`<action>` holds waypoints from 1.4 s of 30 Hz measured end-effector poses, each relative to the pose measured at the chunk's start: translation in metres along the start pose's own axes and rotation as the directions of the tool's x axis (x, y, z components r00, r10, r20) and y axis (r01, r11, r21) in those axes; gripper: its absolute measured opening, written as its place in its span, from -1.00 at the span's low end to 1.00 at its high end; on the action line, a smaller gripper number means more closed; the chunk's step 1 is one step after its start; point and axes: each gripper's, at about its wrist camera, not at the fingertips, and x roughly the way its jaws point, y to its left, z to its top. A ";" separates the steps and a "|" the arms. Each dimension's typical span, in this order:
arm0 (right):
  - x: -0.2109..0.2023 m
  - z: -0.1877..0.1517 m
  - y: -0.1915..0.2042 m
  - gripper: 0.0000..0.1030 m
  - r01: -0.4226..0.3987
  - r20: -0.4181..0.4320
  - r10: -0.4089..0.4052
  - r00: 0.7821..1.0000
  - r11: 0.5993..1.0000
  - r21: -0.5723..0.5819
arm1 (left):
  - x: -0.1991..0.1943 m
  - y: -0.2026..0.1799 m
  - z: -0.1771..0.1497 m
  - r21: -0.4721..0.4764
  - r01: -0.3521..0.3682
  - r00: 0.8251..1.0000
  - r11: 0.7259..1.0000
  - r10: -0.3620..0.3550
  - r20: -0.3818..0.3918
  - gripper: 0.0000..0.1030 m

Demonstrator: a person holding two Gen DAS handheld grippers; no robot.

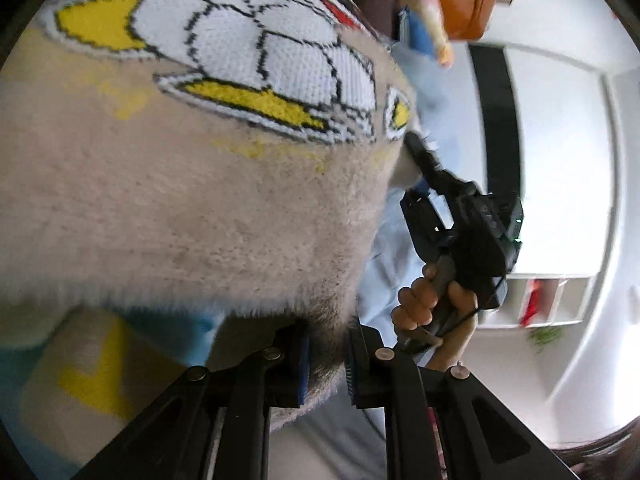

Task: Fold clothes

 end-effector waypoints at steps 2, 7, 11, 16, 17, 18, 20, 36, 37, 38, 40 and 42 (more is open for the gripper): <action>0.000 -0.012 -0.021 -0.75 0.010 0.001 -0.010 1.000 0.998 0.058 | -0.017 -0.005 0.000 0.009 -0.025 1.000 1.000 0.025 -0.002 -0.45; 0.011 -0.033 -0.042 -0.75 0.048 -0.025 -0.046 0.999 0.992 0.120 | -0.063 -0.040 0.012 0.079 -0.096 0.995 0.992 0.093 0.044 0.21; 0.009 -0.045 -0.043 -0.75 0.037 -0.029 -0.034 0.999 0.993 0.114 | -0.040 -0.089 0.051 0.240 -0.308 0.951 0.921 0.302 0.062 0.33; 0.005 -0.052 -0.020 -0.75 0.055 -0.029 -0.055 0.998 0.998 0.022 | 0.047 -0.135 0.106 0.393 -0.443 0.875 0.806 0.484 -0.006 0.34; 0.005 -0.054 -0.017 -0.75 0.057 -0.032 -0.056 0.998 0.998 0.008 | 0.064 -0.144 0.117 0.423 -0.465 0.854 0.777 0.520 -0.016 0.34; 0.005 -0.057 -0.015 -0.75 0.057 -0.035 -0.057 0.998 0.998 -0.004 | 0.083 -0.150 0.124 0.450 -0.480 0.834 0.753 0.551 -0.032 0.34; 0.006 -0.063 -0.013 -0.75 0.055 -0.043 -0.055 0.998 0.998 -0.020 | 0.122 -0.154 0.129 0.499 -0.499 0.787 0.708 0.612 -0.082 0.34; -0.007 -0.084 -0.003 -0.74 -0.011 -0.015 0.010 1.000 0.997 -0.070 | 0.256 -0.136 0.088 0.785 -0.557 0.327 0.269 0.941 -0.090 0.38; -0.008 -0.083 -0.005 -0.74 -0.020 -0.015 0.019 1.000 0.998 -0.062 | 0.254 -0.137 0.091 0.778 -0.559 0.346 0.288 0.933 -0.098 0.38; -0.010 -0.083 -0.006 -0.74 -0.026 -0.013 0.025 1.000 0.998 -0.058 | 0.251 -0.138 0.096 0.761 -0.566 0.370 0.317 0.923 -0.109 0.38; -0.013 -0.083 -0.009 -0.75 -0.038 -0.009 0.037 0.999 0.998 -0.050 | 0.239 -0.142 0.112 0.709 -0.605 0.413 0.362 0.904 -0.110 0.38; -0.015 -0.083 -0.011 -0.75 -0.044 -0.008 0.043 0.999 0.998 -0.048 | 0.223 -0.146 0.132 0.644 -0.659 0.449 0.388 0.890 -0.077 0.38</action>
